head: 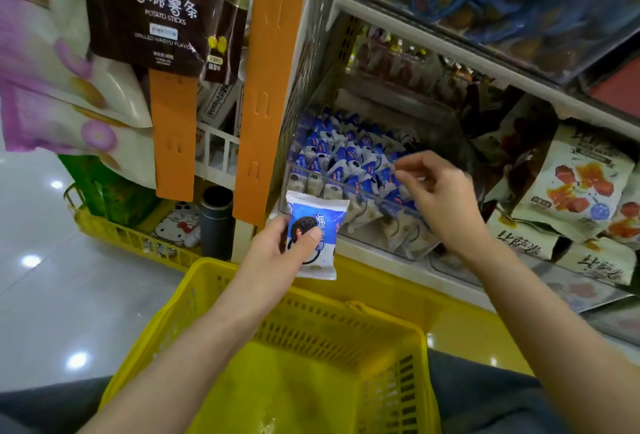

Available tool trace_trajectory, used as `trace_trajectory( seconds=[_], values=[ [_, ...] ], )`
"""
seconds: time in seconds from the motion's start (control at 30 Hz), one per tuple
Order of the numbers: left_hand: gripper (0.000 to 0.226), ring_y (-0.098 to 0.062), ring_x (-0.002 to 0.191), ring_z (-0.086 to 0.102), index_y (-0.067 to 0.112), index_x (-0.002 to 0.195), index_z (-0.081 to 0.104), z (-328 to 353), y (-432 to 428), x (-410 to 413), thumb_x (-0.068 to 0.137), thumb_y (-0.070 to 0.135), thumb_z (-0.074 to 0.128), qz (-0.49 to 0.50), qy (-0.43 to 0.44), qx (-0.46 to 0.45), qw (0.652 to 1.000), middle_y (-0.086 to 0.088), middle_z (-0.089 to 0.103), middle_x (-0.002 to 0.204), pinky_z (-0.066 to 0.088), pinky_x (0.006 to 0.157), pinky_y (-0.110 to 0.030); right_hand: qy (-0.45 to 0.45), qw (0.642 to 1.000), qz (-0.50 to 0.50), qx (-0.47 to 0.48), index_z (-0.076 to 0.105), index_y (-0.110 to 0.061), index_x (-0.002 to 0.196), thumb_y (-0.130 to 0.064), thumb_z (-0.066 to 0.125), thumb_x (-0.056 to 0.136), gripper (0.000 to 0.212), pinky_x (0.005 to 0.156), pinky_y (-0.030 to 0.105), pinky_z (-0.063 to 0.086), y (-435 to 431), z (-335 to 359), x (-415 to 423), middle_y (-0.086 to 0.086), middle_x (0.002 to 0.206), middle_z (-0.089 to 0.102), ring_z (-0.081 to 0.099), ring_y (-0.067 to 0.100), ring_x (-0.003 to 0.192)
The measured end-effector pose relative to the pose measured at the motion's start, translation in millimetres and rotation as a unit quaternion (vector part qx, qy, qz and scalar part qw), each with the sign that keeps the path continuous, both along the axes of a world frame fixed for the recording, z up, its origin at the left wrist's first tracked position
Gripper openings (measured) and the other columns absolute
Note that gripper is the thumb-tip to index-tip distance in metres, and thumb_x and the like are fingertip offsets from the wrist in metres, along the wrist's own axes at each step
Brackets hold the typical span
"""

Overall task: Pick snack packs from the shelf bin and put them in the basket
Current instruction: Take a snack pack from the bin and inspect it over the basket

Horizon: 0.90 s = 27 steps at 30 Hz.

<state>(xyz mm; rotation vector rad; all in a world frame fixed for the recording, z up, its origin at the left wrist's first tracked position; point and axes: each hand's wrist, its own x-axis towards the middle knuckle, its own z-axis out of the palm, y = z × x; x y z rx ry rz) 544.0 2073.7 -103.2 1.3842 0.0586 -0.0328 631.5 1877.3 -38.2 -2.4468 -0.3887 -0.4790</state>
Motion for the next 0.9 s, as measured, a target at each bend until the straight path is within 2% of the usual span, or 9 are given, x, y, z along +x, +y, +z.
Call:
trace_trajectory(
  seconds=[0.13,0.27,0.4,0.53,0.63,0.7,0.77,0.83,0.9],
  values=[
    [0.027,0.01,0.08,0.062,0.021,0.115,0.055,2,0,2,0.09,0.028,0.054,-0.001,0.008,-0.009,1.0,0.006,0.067,0.102,0.043,0.056,-0.002,0.176,0.972,-0.079,-0.133,0.06,-0.021,0.094,-0.025,0.062,0.087,0.009,0.073,0.021,0.042,-15,3,44,-0.001,0.096,0.061,0.055,0.01,0.083],
    [0.025,0.011,0.079,0.061,0.024,0.113,0.055,3,1,2,0.089,0.03,0.054,-0.002,0.009,-0.016,1.0,0.007,0.067,0.101,0.042,0.054,-0.001,0.221,0.955,-0.065,-0.186,0.064,-0.013,0.1,-0.031,0.067,0.083,0.024,0.076,0.023,0.045,-17,-4,55,0.004,0.098,0.064,0.058,0.014,0.088],
    [0.019,0.01,0.079,0.062,0.03,0.109,0.055,4,2,3,0.09,0.031,0.053,-0.013,0.022,-0.026,0.999,0.009,0.066,0.1,0.042,0.053,-0.001,0.251,0.947,-0.062,-0.192,0.065,-0.008,0.095,-0.024,0.069,0.082,0.021,0.082,0.033,0.049,-11,-4,54,0.011,0.096,0.068,0.062,0.02,0.088],
    [0.011,0.019,0.072,0.058,0.035,0.101,0.052,6,2,2,0.093,0.028,0.05,-0.025,0.027,-0.025,0.999,0.015,0.063,0.097,0.04,0.05,0.001,0.233,0.951,-0.079,-0.187,0.063,-0.013,0.084,-0.019,0.067,0.084,0.007,0.075,0.029,0.048,-6,0,51,0.005,0.089,0.063,0.057,0.014,0.079],
    [0.011,0.012,0.085,0.058,0.041,0.097,0.05,9,4,1,0.092,0.031,0.05,-0.033,0.018,0.003,0.999,0.02,0.06,0.101,0.043,0.054,-0.002,0.22,0.959,-0.105,-0.144,0.062,-0.016,0.083,-0.017,0.065,0.085,0.004,0.076,0.028,0.05,-7,7,47,0.002,0.088,0.062,0.058,0.013,0.076],
    [0.015,0.006,0.094,0.057,0.037,0.105,0.051,10,3,0,0.092,0.029,0.051,-0.031,0.004,0.008,0.999,0.015,0.062,0.106,0.044,0.06,-0.002,0.179,0.968,-0.129,-0.117,0.061,-0.017,0.086,-0.018,0.062,0.087,0.002,0.067,0.025,0.05,-8,14,42,0.001,0.086,0.062,0.058,0.011,0.072],
    [0.023,0.003,0.097,0.058,0.029,0.113,0.05,11,2,0,0.091,0.027,0.053,-0.018,-0.003,0.006,1.0,0.009,0.063,0.11,0.045,0.065,-0.004,0.082,0.983,-0.147,-0.068,0.06,-0.019,0.09,-0.02,0.06,0.088,0.002,0.058,0.014,0.042,-7,23,33,-0.005,0.083,0.058,0.053,0.001,0.069],
    [0.025,0.005,0.092,0.061,0.026,0.114,0.051,12,3,-1,0.089,0.027,0.054,-0.01,-0.001,-0.016,1.0,0.009,0.063,0.109,0.045,0.067,-0.008,-0.009,0.992,-0.123,0.01,0.06,-0.02,0.091,-0.02,0.06,0.089,0.003,0.058,0.01,0.045,-4,36,19,-0.006,0.083,0.06,0.056,-0.001,0.071],
    [0.03,0.008,0.086,0.062,0.025,0.115,0.052,14,4,-2,0.086,0.033,0.055,-0.023,-0.004,-0.045,0.999,0.011,0.067,0.103,0.046,0.068,-0.012,-0.014,0.991,-0.061,0.121,0.06,-0.018,0.086,-0.018,0.061,0.088,0.003,0.064,0.013,0.052,2,50,4,-0.001,0.084,0.066,0.064,0.004,0.075]
  ],
)
